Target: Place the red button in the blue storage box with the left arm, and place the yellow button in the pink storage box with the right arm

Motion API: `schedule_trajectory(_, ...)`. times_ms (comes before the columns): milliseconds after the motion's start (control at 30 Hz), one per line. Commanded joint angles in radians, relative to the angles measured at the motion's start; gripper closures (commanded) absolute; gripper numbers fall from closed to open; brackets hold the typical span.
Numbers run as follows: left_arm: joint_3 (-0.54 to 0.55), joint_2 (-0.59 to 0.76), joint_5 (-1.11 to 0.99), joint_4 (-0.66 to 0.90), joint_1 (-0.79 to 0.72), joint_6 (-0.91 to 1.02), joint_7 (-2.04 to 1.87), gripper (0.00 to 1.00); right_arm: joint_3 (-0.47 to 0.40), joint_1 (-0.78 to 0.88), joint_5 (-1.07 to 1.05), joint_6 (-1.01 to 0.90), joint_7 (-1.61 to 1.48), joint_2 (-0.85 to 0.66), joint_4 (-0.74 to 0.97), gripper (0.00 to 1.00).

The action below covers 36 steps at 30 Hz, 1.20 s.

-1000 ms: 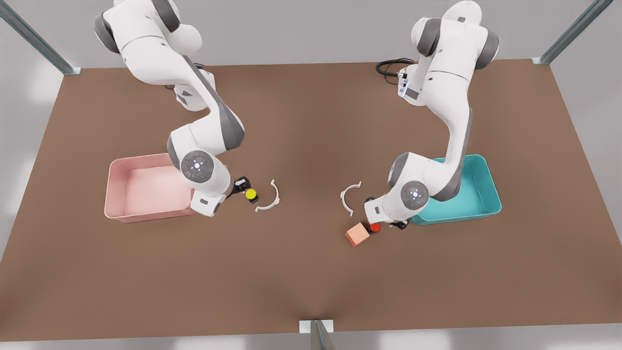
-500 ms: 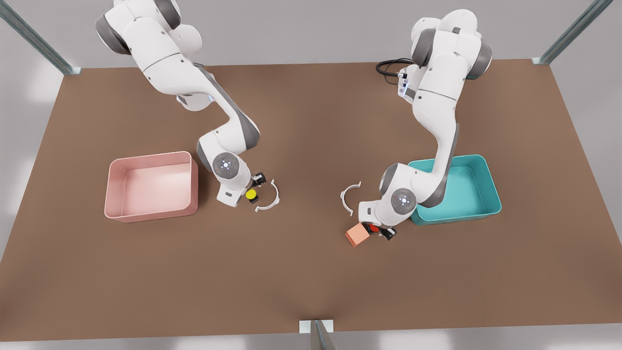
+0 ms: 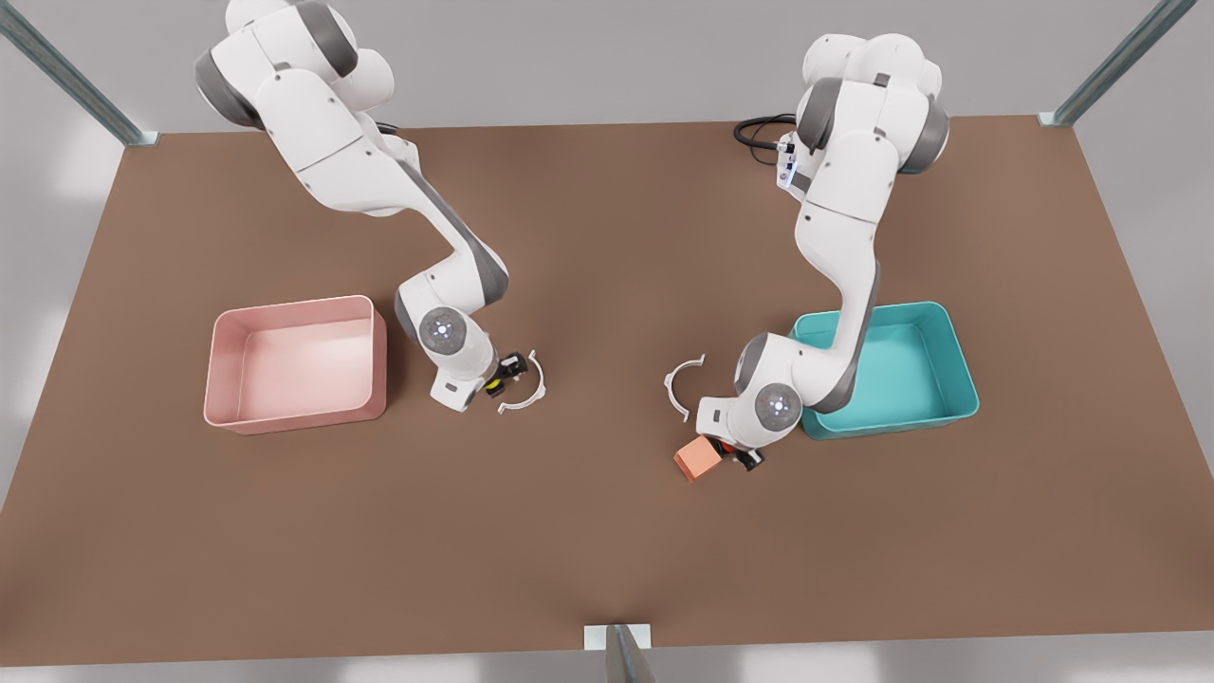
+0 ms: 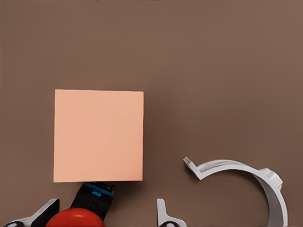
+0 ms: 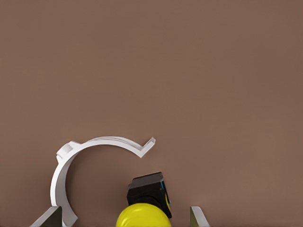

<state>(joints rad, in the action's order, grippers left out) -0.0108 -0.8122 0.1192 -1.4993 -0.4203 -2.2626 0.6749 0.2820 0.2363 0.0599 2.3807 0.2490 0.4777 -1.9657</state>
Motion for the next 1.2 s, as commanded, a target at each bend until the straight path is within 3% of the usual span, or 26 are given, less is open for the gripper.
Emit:
schedule_trajectory(0, 0.000, -0.001, 0.002, 0.001, 0.000, -0.043, 0.100, 0.01, 0.000, 0.000, -0.002, 0.026, 0.029, 0.004, -0.001, 0.00)
schedule_trajectory(100, 0.000, -0.001, 0.002, 0.001, 0.002, -0.043, 0.132, 0.27, 0.000, -0.005, 0.000, 0.046, 0.022, 0.007, -0.013, 0.00)
schedule_trajectory(267, 0.000, 0.001, 0.002, 0.001, 0.009, -0.043, 0.163, 0.36, 0.005, -0.021, 0.003, 0.092, -0.024, 0.005, -0.059, 0.00)
schedule_trajectory(667, -0.003, 0.018, -0.007, 0.013, 0.032, -0.041, 0.196, 0.44, 0.033, -0.043, 0.003, 0.109, -0.025, 0.025, -0.085, 0.01)
schedule_trajectory(767, -0.005, 0.028, -0.010, 0.022, 0.034, -0.040, 0.196, 0.44, 0.033, -0.043, 0.005, 0.117, -0.025, 0.033, -0.087, 0.16)
schedule_trajectory(900, -0.012, 0.085, -0.010, 0.019, 0.034, -0.032, 0.196, 0.44, 0.023, -0.045, 0.049, 0.163, -0.024, 0.044, -0.085, 0.21)
schedule_trajectory(933, -0.017, 0.099, -0.023, 0.016, 0.035, -0.029, 0.196, 0.45, 0.023, -0.041, 0.049, 0.161, -0.024, 0.044, -0.085, 0.27)
schedule_trajectory(1167, -0.028, 0.173, -0.032, 0.014, 0.104, 0.067, 0.290, 0.47, 0.025, -0.041, 0.049, 0.161, -0.024, 0.061, -0.087, 0.32)
